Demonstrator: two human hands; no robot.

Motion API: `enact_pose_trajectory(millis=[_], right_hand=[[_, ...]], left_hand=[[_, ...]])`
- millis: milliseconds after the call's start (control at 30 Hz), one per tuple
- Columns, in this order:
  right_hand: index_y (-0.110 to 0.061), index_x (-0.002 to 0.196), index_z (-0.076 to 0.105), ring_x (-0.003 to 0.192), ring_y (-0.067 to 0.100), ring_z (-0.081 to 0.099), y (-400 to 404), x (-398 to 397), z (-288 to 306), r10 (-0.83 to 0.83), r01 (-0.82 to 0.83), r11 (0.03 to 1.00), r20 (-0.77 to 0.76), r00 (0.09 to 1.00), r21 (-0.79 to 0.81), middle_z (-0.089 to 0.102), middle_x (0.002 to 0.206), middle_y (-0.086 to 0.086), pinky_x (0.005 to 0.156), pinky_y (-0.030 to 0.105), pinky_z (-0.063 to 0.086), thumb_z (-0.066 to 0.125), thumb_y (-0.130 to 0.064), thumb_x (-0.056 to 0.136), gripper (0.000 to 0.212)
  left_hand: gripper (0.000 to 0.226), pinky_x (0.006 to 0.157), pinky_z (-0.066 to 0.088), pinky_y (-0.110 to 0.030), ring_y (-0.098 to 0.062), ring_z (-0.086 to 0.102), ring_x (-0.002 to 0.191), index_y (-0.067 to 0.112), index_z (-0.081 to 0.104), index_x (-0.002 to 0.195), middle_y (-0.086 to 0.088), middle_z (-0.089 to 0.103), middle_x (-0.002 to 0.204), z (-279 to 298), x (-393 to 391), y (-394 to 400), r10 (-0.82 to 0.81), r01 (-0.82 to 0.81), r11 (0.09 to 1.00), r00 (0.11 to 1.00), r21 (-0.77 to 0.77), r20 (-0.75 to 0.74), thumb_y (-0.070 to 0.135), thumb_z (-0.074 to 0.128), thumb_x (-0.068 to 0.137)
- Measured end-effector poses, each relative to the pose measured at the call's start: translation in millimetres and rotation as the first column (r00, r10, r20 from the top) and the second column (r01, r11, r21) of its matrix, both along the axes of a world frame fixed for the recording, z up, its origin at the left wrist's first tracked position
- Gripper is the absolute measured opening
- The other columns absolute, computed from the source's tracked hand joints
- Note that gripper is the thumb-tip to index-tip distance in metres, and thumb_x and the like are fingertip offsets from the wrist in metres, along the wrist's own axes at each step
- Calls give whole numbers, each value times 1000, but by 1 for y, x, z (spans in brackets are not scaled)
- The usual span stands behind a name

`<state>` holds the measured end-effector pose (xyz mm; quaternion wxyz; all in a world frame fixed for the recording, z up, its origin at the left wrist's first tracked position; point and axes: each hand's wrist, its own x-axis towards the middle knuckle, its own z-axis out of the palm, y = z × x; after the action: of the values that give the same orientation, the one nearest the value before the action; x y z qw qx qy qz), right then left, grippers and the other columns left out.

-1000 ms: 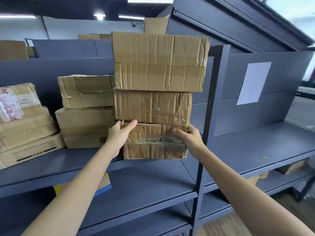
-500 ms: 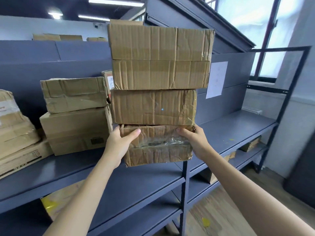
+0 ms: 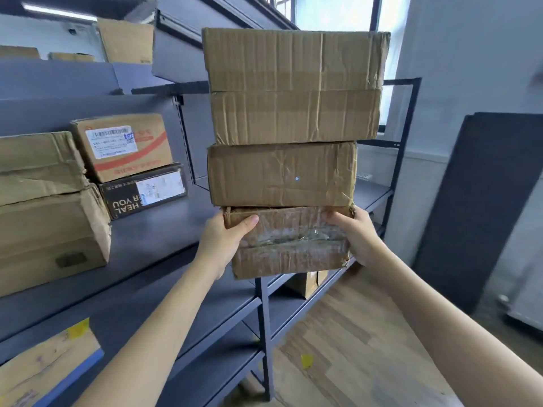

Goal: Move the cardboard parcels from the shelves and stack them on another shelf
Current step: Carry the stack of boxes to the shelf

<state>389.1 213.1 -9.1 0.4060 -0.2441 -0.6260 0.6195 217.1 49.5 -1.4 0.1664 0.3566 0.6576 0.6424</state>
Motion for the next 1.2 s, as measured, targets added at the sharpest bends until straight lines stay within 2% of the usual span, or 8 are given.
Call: enact_pose_trajectory(millis=[100,200,367,600,767,900,1033,1200], right_hand=[[-9,89,65,85,26,62,26,30,-6,-49,49,999,20,999,3,66,87,11,86,46,51,71,-21,56,35],[-10,87,66,82,24,62,56,57,-13,-92,92,996,41,995,-5,66,84,9,85,49,52,68,-20,59,30],[-3,93,66,80,20,59,110,92,-24,-124,123,992,89,988,21,65,83,6,77,33,51,69,-23,56,42],[-11,89,65,73,14,55,179,100,-49,-119,119,993,134,984,11,62,84,4,62,17,47,71,-15,66,24],[-11,90,67,79,18,57,235,74,-68,-125,128,992,161,979,-9,64,85,6,73,31,48,68,-20,60,31],[-14,89,67,80,20,59,290,40,-84,-122,125,992,169,978,-5,66,84,5,72,29,50,72,-6,74,18],[-14,86,65,80,22,58,344,-9,-93,-126,134,990,191,974,-32,64,84,8,77,35,49,71,-19,58,30],[-16,86,64,84,26,61,405,-68,-101,-85,97,994,227,970,-41,66,86,9,84,45,52,73,-18,63,25]], left_hand=[[20,94,49,-40,-21,63,101,27,62,95,1,69,102,-8,21,35,-11,10,1000,1000,-9,-30,33,73,79],[29,89,47,-32,-19,61,100,19,61,104,4,67,99,-13,45,72,-42,42,999,999,0,-12,31,72,80],[15,75,43,-21,-5,58,85,28,58,91,15,63,89,-27,75,132,-110,110,994,994,-8,28,26,70,83],[15,87,48,-31,-13,64,94,28,61,90,9,68,93,-57,81,201,-88,93,995,991,-47,103,24,72,81],[16,89,50,-34,-16,64,96,29,63,91,6,70,96,-78,56,256,-63,75,994,988,-81,140,26,74,80],[19,90,50,-36,-16,65,96,28,65,93,7,71,96,-96,20,309,-57,73,992,987,-105,152,29,75,78],[17,88,50,-33,-14,64,95,26,63,94,7,69,95,-107,-24,360,-61,82,990,983,-119,174,23,73,80],[15,87,50,-33,-15,64,92,26,63,89,5,69,93,-118,-80,417,-9,39,988,981,-150,194,19,73,81]])
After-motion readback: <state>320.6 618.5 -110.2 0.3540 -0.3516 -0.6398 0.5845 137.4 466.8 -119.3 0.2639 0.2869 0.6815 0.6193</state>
